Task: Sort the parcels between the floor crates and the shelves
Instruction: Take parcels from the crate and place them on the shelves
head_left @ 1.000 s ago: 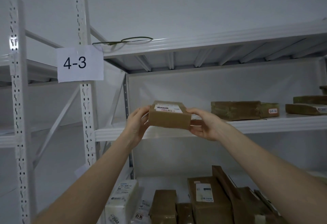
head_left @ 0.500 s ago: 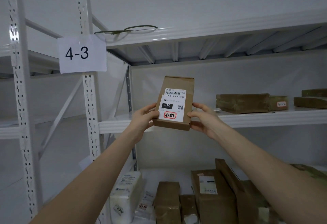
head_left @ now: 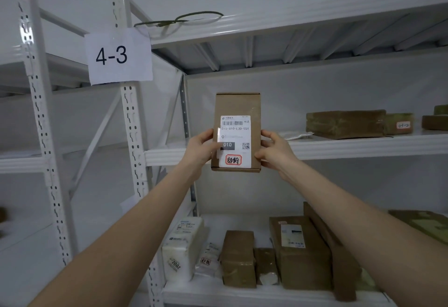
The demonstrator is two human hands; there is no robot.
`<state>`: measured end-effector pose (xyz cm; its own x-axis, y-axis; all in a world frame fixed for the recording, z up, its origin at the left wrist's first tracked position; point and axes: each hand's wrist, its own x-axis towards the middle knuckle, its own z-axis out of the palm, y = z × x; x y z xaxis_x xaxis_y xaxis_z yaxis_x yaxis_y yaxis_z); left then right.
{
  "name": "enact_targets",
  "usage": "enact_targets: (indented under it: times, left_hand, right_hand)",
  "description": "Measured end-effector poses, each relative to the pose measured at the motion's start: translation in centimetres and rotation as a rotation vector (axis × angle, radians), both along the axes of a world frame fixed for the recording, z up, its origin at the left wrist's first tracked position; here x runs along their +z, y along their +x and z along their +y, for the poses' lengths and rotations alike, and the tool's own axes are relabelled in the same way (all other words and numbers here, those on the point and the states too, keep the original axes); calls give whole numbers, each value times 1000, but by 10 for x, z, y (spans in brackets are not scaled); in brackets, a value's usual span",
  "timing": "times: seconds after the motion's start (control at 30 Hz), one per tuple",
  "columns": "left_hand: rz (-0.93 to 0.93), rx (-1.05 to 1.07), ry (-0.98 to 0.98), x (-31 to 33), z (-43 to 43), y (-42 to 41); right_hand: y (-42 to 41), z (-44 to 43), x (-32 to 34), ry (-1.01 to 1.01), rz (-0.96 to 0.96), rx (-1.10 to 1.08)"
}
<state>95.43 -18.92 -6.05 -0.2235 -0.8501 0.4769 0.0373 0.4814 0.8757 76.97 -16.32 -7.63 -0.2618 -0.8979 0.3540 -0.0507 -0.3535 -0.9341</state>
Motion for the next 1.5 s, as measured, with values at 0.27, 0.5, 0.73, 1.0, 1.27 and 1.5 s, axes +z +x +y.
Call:
enact_targets:
  times: [0.27,0.5,0.73,1.0,1.27,1.5]
  left_hand:
    - [13,236,39,-43,27,15]
    - [-8,352,99,-109,76,44]
    - [-84,454,247,-188,125,73]
    - [-47,596,415,-307,172,102]
    - [-38,739,677,-404,220,131]
    - [-74,873,818,-456,233,158]
  right_hand:
    - [33,4,-40,-48,106,61]
    - [58,25,-101,63,225,155]
    - [86,48,-181,185,216,244]
    - [129,72,-290,385,283,322]
    - [168,100,-392,595,389,509]
    - [211,97,-446,695,452,618]
